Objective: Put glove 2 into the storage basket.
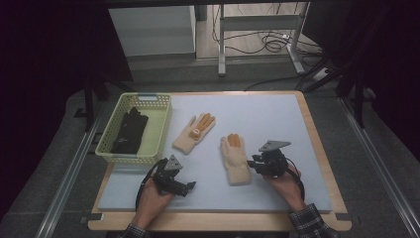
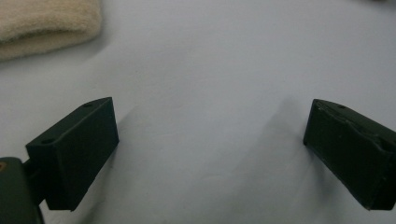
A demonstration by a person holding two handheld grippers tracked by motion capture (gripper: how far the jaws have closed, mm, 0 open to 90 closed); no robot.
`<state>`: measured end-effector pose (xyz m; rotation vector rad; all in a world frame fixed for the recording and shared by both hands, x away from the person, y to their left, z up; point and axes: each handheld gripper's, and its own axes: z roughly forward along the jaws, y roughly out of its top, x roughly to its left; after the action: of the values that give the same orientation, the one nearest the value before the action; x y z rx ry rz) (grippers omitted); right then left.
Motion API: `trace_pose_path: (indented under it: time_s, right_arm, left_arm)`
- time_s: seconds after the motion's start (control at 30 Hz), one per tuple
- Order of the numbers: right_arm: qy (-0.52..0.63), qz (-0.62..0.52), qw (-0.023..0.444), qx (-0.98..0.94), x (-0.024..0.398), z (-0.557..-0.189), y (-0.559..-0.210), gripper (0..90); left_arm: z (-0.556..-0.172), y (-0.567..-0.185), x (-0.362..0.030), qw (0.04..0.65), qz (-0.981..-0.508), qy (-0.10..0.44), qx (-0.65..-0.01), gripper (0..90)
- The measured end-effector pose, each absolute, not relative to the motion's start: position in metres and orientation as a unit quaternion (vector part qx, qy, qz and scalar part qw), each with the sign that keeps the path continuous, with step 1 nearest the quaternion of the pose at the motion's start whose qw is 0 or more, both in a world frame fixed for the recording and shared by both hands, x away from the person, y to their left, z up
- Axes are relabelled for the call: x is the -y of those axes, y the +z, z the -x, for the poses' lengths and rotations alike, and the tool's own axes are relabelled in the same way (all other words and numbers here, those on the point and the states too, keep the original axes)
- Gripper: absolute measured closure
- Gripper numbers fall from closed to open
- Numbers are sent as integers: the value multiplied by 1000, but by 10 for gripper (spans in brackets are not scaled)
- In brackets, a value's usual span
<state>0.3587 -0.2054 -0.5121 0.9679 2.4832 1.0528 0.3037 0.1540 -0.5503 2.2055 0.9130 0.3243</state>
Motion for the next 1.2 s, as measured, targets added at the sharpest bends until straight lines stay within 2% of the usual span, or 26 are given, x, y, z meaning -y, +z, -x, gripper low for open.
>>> trace_pose_path:
  time_s: [0.1,0.2,0.53,0.73,0.93,1.2]
  right_arm:
    - [368,-326,128,-861,211,-353,-521,761]
    - [375,-314,121,-864,211,-346,-525,802]
    - [390,-285,99,-870,200,-334,-530,800]
    - [392,-297,128,-861,200,-343,-517,678]
    - [399,-303,126,-856,181,-361,-509,536]
    - [406,-299,99,-858,138,-388,-505,470]
  left_arm:
    - [-304,-550,-154,358,-855,126,-354,32]
    - [-304,-550,-154,358,-855,126,-354,32]
    - [-304,-550,-154,358,-855,125,-354,32]
    - [-304,-550,-154,358,-855,125,-354,32]
    - [-304,-550,-154,358,-855,125,-354,32]
    - [-304,-550,-154,358,-855,125,-354,32]
